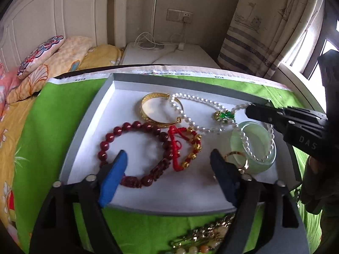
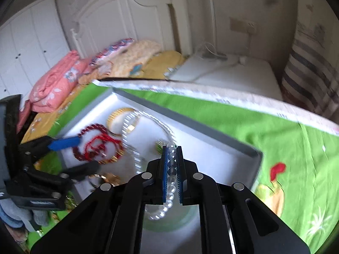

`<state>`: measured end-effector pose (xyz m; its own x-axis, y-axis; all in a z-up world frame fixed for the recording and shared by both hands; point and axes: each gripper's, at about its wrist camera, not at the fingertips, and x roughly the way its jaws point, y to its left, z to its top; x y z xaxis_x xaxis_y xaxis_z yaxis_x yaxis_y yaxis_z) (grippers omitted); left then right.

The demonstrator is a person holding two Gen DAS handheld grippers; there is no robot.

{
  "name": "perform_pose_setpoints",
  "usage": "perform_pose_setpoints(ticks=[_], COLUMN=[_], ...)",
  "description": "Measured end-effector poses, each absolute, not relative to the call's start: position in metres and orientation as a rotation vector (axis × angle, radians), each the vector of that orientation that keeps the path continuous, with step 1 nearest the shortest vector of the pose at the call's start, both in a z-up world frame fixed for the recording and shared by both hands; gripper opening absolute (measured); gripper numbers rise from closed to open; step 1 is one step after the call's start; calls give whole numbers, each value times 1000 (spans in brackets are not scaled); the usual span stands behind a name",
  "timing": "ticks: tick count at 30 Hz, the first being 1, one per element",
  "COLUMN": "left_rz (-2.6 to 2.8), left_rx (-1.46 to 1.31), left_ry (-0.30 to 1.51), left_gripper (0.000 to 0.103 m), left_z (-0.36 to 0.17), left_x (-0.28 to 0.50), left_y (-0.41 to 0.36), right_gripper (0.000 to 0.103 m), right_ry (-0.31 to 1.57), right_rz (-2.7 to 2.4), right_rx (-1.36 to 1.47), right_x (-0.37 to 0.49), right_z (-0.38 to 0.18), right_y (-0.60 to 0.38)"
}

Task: Organize jewelry
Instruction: 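Lower the pearl necklace and red cord into the tray and open both tools, then move both open tools from the tray toward the remaining jewelry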

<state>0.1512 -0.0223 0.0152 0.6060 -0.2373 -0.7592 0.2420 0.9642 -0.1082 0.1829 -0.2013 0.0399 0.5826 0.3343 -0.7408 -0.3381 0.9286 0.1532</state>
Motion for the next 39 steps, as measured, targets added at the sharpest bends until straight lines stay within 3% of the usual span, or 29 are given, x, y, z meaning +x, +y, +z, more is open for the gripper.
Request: perform_pose_setpoints(ticks=[3,6,7,8,10,18,21,23,25,33,39], left_rz=[-284,-290,-289,-287,-283,-209,-153,-103,-73,-34,-42], left_rx=[2,11,14,17,22,-57,-116,-118,-122,-161,-236], left_ry=[865,847,844,839,833,821,800,776,758,784,781], left_gripper=[87,92,93,94,97,100,100,100,101,100,100], left_z=[23,32,33,36,40,57,58,56,52,30,21], left_x=[141,131,128,124,117,70,44,22,2,-45,-49], left_y=[-22,-24,-23,-23,-22,15,35,44,49,55,64], right_gripper=[10,19,35,60,67,69,76,87,87,87,87], right_ry=[894,932,941,946,919,771,674,600,541,726,756], right_rz=[357,353,360,374,414,438,414,346,302,223,215], right_rx=[30,90,110,130,154,185,218,207,204,197,151], right_x=[184,186,184,182,172,95,47,14,-14,-38,-48], right_z=[36,34,35,37,44,86,94,95,91,47,40], right_y=[-215,-230,-233,-236,-241,-264,-277,-281,-282,-279,-270])
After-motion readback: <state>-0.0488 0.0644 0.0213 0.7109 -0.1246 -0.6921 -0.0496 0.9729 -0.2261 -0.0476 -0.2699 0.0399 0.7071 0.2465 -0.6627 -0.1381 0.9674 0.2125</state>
